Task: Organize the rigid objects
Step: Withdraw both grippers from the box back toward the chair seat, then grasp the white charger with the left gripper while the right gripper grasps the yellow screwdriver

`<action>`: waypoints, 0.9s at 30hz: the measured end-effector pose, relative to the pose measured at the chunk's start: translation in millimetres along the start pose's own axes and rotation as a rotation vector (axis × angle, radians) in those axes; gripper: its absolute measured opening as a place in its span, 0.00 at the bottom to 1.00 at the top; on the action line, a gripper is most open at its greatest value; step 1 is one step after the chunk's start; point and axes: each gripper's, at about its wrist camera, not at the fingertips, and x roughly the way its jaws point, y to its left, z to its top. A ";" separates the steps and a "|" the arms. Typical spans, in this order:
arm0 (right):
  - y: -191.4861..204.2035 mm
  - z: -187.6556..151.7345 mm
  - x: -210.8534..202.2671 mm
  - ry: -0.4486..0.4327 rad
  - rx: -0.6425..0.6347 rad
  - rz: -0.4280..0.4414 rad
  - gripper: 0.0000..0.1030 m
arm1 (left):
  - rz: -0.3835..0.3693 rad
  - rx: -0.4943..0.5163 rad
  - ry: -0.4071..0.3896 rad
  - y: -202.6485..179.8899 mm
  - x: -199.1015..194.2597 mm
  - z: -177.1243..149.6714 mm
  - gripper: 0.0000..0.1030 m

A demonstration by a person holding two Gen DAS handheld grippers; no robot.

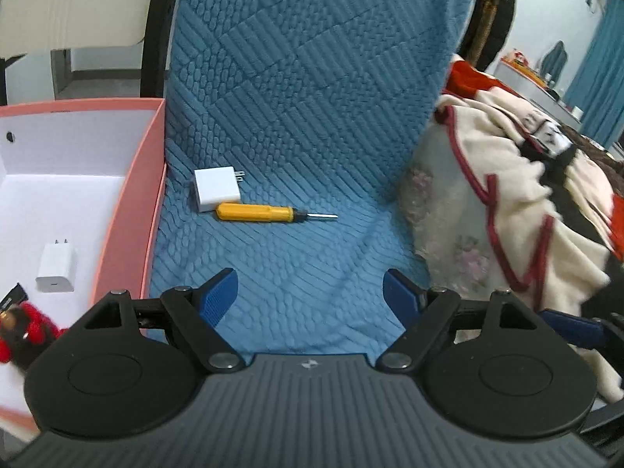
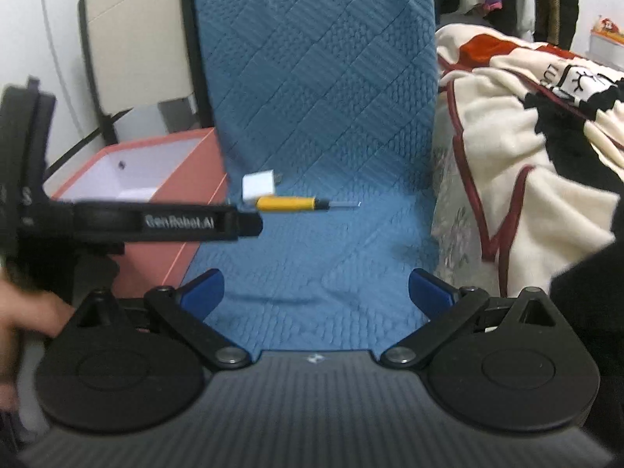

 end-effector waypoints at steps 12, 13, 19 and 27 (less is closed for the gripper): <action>1.9 27.7 76.9 0.022 -0.017 0.061 0.99 | 0.012 -0.008 0.007 18.2 57.9 39.3 0.82; 0.7 29.7 86.9 0.033 -0.018 0.066 0.99 | 0.013 0.002 0.012 17.9 63.7 42.9 0.82; -9.6 39.3 128.5 0.099 0.003 0.105 0.96 | 0.050 0.027 0.058 23.2 102.7 63.8 0.81; -5.6 50.4 188.5 0.183 -0.107 0.109 0.78 | 0.089 0.000 0.126 38.9 147.0 87.1 0.65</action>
